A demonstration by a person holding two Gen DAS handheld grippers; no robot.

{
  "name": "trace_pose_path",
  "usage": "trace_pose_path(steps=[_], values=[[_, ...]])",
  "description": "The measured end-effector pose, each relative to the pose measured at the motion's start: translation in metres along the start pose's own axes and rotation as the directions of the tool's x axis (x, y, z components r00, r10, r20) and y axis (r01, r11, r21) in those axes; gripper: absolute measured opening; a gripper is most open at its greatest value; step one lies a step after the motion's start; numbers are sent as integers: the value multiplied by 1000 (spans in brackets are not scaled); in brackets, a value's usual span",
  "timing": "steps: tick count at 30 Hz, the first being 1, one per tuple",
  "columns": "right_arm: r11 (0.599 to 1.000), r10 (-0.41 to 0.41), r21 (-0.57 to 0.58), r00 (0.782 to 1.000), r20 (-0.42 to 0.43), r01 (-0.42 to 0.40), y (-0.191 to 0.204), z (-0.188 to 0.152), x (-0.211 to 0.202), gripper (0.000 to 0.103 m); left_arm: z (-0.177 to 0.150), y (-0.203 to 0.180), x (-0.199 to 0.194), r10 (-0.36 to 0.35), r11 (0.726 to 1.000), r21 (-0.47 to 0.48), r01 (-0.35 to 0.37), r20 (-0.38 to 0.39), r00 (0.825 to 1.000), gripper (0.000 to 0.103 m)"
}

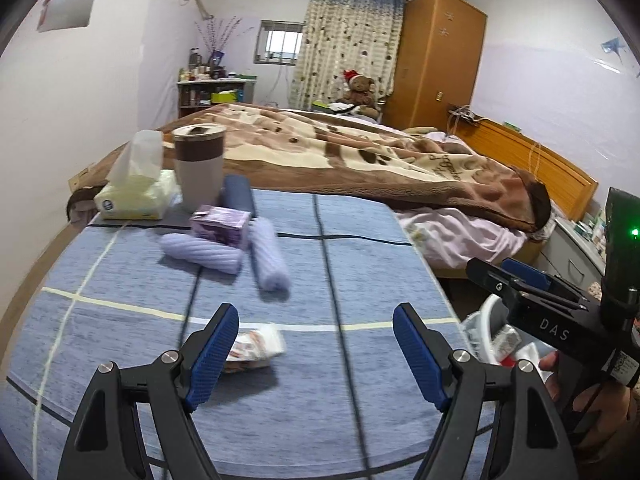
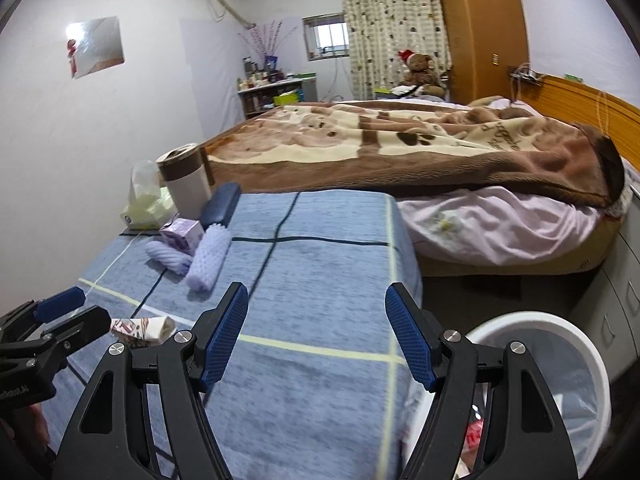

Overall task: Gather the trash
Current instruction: 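Move both open tools back over the bed toward the remaining trash, then grasp the printed paper cup with the left tool while the right tool grasps the white foam net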

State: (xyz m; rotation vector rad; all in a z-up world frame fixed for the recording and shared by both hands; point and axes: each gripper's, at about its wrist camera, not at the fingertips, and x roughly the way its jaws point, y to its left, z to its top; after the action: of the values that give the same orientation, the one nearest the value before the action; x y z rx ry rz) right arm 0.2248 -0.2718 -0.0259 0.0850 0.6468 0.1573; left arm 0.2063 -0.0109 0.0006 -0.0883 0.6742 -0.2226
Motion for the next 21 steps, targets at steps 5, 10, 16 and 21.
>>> trace_pose_path(steps=[5, 10, 16, 21], values=[[1000, 26, -17, 1000, -18, -26, 15, 6, 15, 73, -1, 32, 6, 35, 999, -23, -35, -15, 999, 80], [998, 49, -40, 998, -44, -51, 34, 10, 33, 73, -3, 56, 11, 49, 998, -38, -50, -26, 998, 80], [995, 74, -54, 995, -69, -78, 48, 15, 55, 73, -7, 72, 18, 46, 999, 7, -46, -46, 998, 80], [994, 99, -43, 990, -103, -104, 58, 19, 78, 73, -12, 81, 30, 9, 997, 78, -2, -91, 996, 80]])
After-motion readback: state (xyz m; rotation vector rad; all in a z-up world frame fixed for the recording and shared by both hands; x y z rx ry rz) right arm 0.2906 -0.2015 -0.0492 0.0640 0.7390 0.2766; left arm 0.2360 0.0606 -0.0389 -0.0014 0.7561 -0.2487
